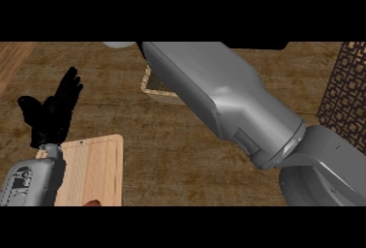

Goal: Pick the tomato from the placemat and place it in the basket

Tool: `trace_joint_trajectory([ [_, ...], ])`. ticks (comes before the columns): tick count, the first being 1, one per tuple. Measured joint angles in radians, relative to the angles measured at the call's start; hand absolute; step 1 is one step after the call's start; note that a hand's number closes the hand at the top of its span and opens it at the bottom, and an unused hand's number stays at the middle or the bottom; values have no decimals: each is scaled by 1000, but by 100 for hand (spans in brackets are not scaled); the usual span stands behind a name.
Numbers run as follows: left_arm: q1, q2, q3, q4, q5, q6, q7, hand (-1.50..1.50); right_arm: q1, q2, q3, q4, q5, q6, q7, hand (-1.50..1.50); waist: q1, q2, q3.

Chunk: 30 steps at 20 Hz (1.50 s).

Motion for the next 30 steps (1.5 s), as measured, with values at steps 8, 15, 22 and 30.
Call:
trace_joint_trajectory([
  [8, 22, -2, 2, -11, 3, -5, -10, 0, 45, 0, -2, 30, 35, -22, -38, 150, 2, 0, 0],
  [15, 22, -9, -1, -6, -1, -2, -14, 0, 65, 0, 6, 47, 71, -7, -38, 150, 4, 1, 0],
  [22, 35, -17, -7, -15, -8, 4, -25, 0, 92, 0, 0, 66, 91, 18, -57, 150, 7, 2, 0],
  [30, 7, -9, 0, 5, -3, -6, -21, 0, 115, -1, -24, 65, 89, 61, -60, 150, 10, 3, 0],
])
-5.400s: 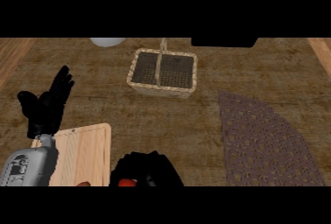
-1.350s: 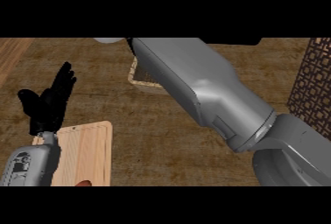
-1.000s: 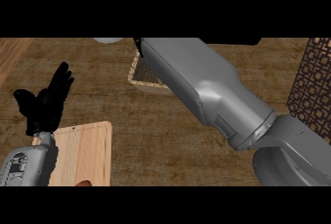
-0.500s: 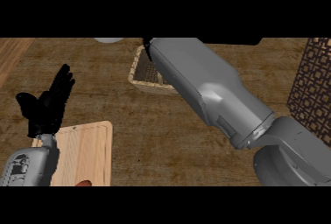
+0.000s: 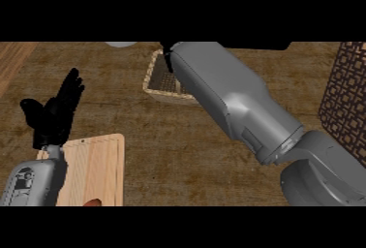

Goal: Pick the tomato from the placemat and place it in the basket

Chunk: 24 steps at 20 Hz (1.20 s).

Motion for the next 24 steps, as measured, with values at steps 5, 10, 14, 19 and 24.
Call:
trace_joint_trajectory([
  [5, -8, 1, 4, 8, 4, -2, 5, 0, 12, -4, -27, -1, -16, 26, 11, 150, 2, -5, 0],
  [10, 8, -2, -1, -7, 0, -2, 3, 0, 14, -6, -41, 11, -20, 66, 66, 150, 4, -9, -1],
  [14, 12, -4, -1, -13, -1, 0, 4, 0, 22, -5, -66, 17, -25, 24, 94, -150, 2, -7, 0],
  [19, 25, -2, 0, -37, 3, -2, 15, 0, 34, -1, -132, -12, -60, -106, 87, -150, -6, -4, 1],
  [24, 33, -5, 4, -34, 3, 3, 15, 0, 26, -3, -222, -54, -112, -249, 94, -150, -16, -6, 1],
])
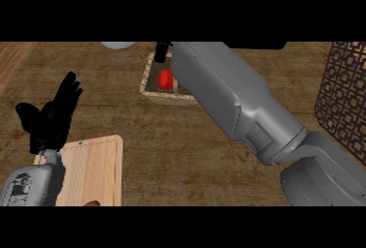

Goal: Pick the tomato from the placemat and place it in the basket

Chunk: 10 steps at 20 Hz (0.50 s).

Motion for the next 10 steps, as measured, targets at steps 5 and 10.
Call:
trace_joint_trajectory([
  [5, -3, 8, 12, 13, -2, 4, -3, 0, -18, -32, -106, -34, -59, -105, 28, -150, -18, -5, 0],
  [10, 3, 20, 31, 29, 5, 1, -8, 0, 35, -99, -195, -120, -117, -155, 31, -150, -41, -12, 1],
])
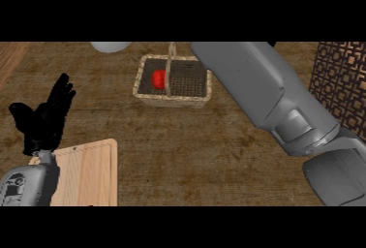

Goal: Pick the tomato from the placemat and place it in the basket

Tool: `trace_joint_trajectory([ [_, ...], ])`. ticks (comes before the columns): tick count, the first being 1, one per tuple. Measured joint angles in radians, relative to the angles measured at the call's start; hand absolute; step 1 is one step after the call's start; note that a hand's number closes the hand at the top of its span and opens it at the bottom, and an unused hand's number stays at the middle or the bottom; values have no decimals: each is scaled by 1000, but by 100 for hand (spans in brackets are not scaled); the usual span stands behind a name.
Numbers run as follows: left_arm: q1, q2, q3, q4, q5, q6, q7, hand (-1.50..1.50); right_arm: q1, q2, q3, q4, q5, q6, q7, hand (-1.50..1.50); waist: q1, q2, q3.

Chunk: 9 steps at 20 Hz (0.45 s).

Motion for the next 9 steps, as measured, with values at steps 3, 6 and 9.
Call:
trace_joint_trajectory([
  [3, 31, -5, -1, -25, -1, 5, 4, 0, 78, -50, -32, -88, -26, 2, -4, -150, -11, -6, 0],
  [6, 51, 1, 6, -46, 4, 2, 14, 0, 177, -106, -43, -209, -44, 36, -8, -150, -21, -9, 1],
  [9, 71, 4, 12, -69, 13, -5, 13, 0, 273, -162, -57, -353, -65, 71, -4, -150, -25, -10, 1],
])
